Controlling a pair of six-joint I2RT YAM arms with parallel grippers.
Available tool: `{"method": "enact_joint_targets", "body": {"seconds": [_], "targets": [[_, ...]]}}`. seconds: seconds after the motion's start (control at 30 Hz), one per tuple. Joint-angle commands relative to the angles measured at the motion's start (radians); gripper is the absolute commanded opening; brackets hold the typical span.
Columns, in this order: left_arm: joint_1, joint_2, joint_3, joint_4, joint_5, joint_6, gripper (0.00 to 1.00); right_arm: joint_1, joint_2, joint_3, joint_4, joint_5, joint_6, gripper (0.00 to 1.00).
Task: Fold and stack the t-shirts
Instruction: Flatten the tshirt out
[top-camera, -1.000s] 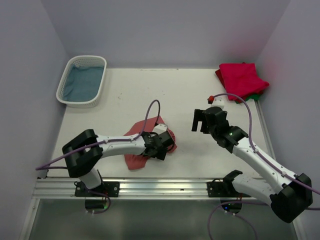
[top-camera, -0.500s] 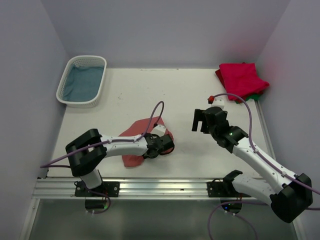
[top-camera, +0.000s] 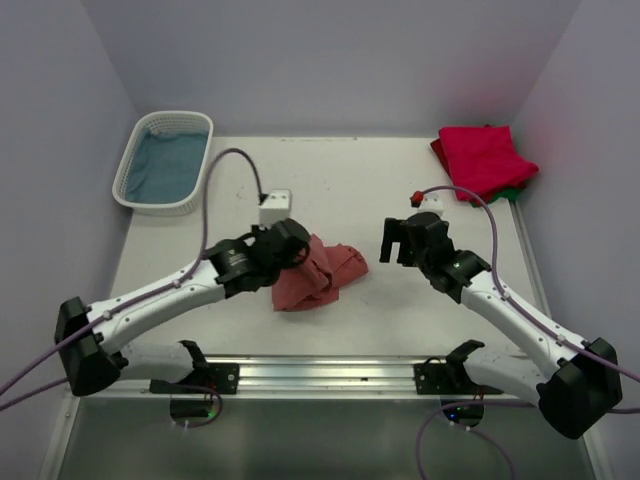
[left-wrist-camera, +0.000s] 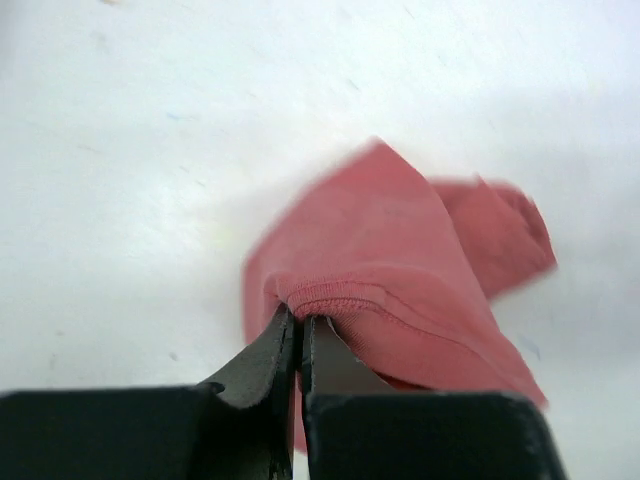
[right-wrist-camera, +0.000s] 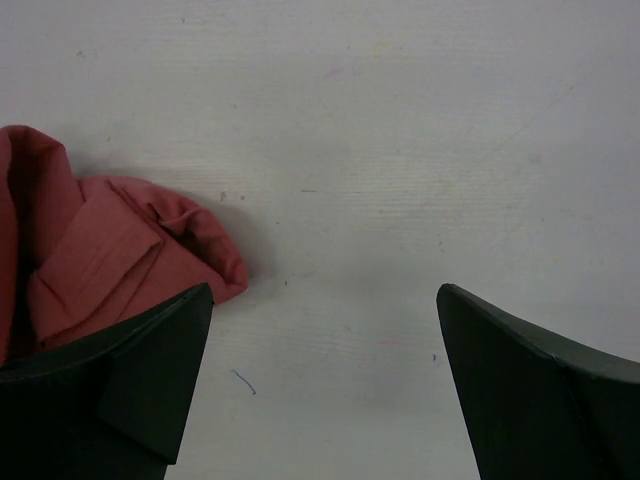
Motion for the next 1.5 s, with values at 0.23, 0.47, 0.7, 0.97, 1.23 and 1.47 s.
{"method": "enact_joint_targets", "body": {"seconds": [0.23,0.47,0.7,0.97,1.23,1.47], "targets": [[0.601,0.004,-0.148,0.279,0.179,0.109,0.0,-0.003,0.124,-0.014,0.178,-0.404,-0.052,0.95],[0.618,0.063,-0.206,0.339,0.242,0.092,0.0,0.04,0.28,0.022,0.292,-0.555,-0.012,0.84],[0.618,0.06,-0.222,0.359,0.245,0.097,0.0,0.216,0.467,0.281,0.171,-0.48,-0.091,0.83],[0.627,0.038,-0.255,0.377,0.272,0.09,0.0,0.325,0.779,0.637,-0.03,-0.38,-0.159,0.83],[0.665,-0.027,-0.291,0.383,0.294,0.103,0.0,0.333,0.888,0.691,-0.087,-0.313,-0.131,0.76],[0.69,-0.044,-0.312,0.392,0.315,0.11,0.0,0.338,0.842,0.596,-0.049,-0.305,-0.099,0.53]]}}
